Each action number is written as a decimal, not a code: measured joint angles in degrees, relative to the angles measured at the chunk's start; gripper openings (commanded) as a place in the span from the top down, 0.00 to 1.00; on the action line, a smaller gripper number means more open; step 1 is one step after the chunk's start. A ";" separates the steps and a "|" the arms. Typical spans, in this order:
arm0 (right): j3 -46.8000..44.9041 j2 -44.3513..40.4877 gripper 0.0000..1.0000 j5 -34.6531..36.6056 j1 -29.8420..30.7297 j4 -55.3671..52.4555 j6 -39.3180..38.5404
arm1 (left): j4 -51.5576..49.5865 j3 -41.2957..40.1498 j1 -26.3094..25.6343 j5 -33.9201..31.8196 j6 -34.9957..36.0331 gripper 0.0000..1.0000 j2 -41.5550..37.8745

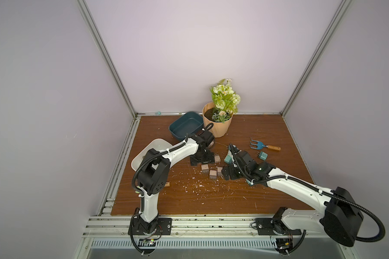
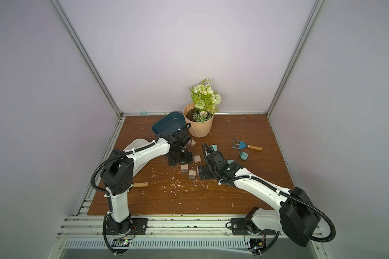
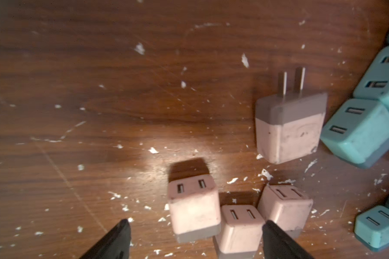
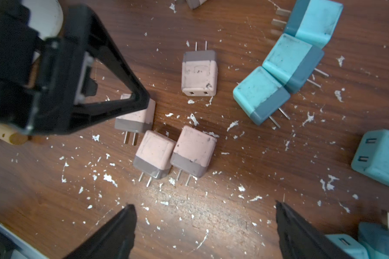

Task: Place the plugs by color into the storage box
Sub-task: Pick up the plug from the center of the board.

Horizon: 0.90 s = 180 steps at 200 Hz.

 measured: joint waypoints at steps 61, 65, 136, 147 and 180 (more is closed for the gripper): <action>-3.85 -4.61 0.01 0.52 -0.11 -1.57 1.70 | 0.28 2.54 -0.61 -0.20 0.04 0.15 5.77; -3.98 -4.83 0.01 0.59 -0.11 -1.60 1.84 | 0.28 2.51 -0.61 -0.31 0.20 0.16 5.86; -4.13 -6.86 0.01 1.51 -0.42 -2.08 3.19 | 0.24 1.57 -0.61 -1.57 0.09 0.58 6.21; -4.13 -6.86 0.01 1.55 -0.42 -2.14 3.26 | 0.28 1.55 -0.61 -1.68 0.11 0.66 6.10; -4.13 -6.84 0.01 1.66 -0.44 -2.21 3.30 | 0.33 0.09 -0.61 -2.10 0.55 0.67 5.07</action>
